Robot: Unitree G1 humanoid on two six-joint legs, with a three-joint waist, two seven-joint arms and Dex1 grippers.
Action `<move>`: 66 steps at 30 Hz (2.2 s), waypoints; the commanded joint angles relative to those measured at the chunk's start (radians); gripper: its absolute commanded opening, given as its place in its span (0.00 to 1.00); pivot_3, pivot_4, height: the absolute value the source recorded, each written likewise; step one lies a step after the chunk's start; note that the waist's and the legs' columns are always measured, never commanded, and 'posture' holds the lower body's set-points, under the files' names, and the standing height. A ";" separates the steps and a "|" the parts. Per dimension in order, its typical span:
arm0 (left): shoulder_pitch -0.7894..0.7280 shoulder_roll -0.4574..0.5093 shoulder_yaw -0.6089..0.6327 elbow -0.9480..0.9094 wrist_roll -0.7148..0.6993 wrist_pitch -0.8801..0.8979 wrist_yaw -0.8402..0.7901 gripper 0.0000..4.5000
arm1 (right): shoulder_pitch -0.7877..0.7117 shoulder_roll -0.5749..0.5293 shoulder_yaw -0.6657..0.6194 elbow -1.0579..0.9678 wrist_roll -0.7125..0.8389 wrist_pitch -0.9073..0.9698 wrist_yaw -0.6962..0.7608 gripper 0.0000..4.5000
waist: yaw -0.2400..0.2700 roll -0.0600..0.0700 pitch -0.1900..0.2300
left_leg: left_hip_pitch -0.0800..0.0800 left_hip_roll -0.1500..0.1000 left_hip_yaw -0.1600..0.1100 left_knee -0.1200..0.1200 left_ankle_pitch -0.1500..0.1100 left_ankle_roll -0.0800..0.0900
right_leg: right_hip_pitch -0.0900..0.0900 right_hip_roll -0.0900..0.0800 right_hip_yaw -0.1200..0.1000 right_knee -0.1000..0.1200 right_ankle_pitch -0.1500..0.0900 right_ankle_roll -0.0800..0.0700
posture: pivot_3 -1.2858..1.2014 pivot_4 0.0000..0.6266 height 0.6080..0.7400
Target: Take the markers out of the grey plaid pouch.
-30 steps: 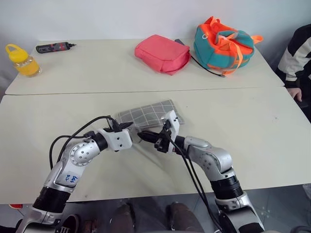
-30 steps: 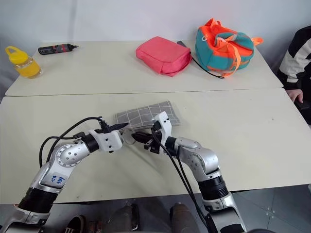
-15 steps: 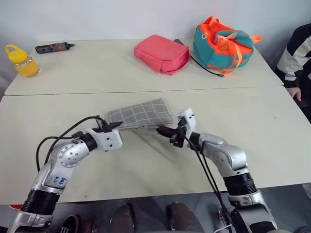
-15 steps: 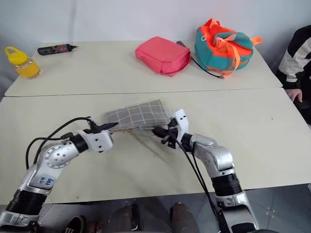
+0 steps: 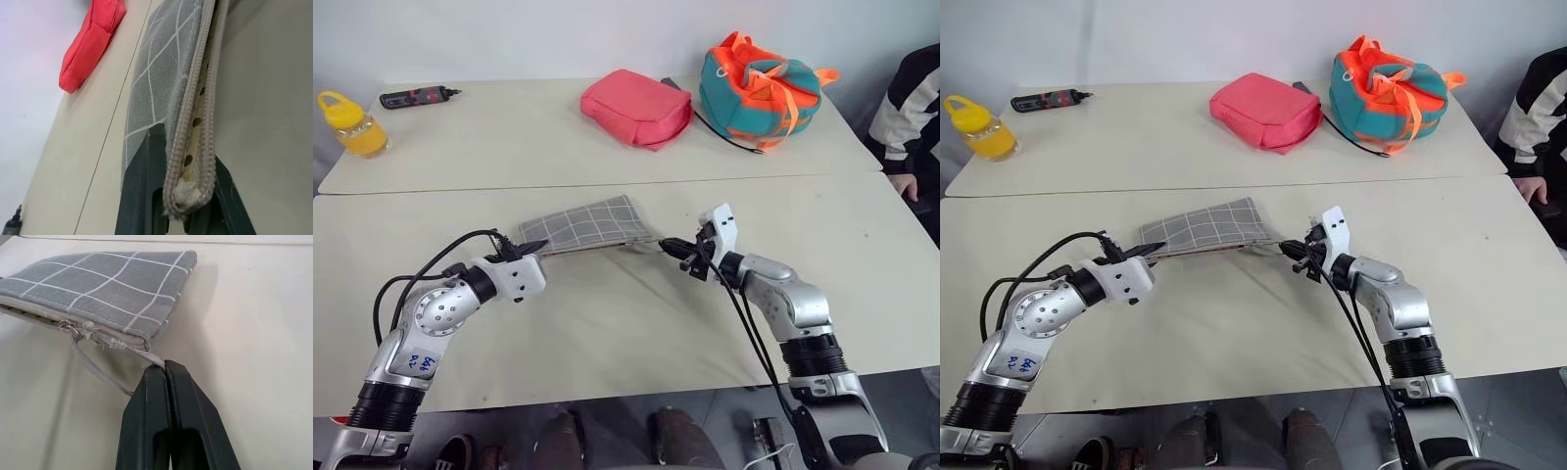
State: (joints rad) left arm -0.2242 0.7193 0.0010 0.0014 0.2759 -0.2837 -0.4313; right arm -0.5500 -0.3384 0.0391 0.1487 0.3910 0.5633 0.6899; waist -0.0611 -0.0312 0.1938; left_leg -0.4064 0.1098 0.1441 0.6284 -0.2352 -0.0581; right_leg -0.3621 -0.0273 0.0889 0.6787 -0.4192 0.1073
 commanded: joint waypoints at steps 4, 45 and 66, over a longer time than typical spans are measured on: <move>0.001 0.017 0.038 0.008 -0.036 -0.029 -0.005 0.00 | 0.003 -0.037 -0.022 0.005 -0.036 -0.060 0.019 0.01 | 0.000 0.000 0.000 | 0.000 0.000 0.001 0.001 0.000 0.000 | 0.000 0.000 0.000 0.000 0.000 0.000 | 0.52 0.24 1.00; -0.093 -0.054 0.009 -0.072 -0.212 0.168 -0.197 0.00 | -0.110 0.089 0.150 -0.264 -0.151 -0.234 -0.018 0.00 | -0.015 0.000 0.000 | 0.001 0.003 0.002 0.003 -0.002 0.000 | -0.001 0.001 0.002 0.003 0.000 0.000 | 0.52 0.24 1.00; -0.105 -0.079 -0.013 -0.099 -0.209 0.202 -0.190 0.00 | -0.091 -0.010 0.255 -0.176 -0.333 -0.417 0.094 0.00 | -0.024 0.000 0.000 | 0.002 0.004 0.003 0.004 -0.003 -0.001 | 0.000 0.002 0.002 0.003 0.000 0.000 | 0.52 0.24 1.00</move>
State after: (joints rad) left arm -0.3281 0.6422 -0.0164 -0.0622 0.0674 -0.0666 -0.6269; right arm -0.6293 -0.3428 0.3032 -0.0207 0.0671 0.1731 0.7811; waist -0.0851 -0.0314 0.1937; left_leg -0.4048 0.1140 0.1467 0.6328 -0.2384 -0.0591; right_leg -0.3623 -0.0248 0.0908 0.6815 -0.4188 0.1076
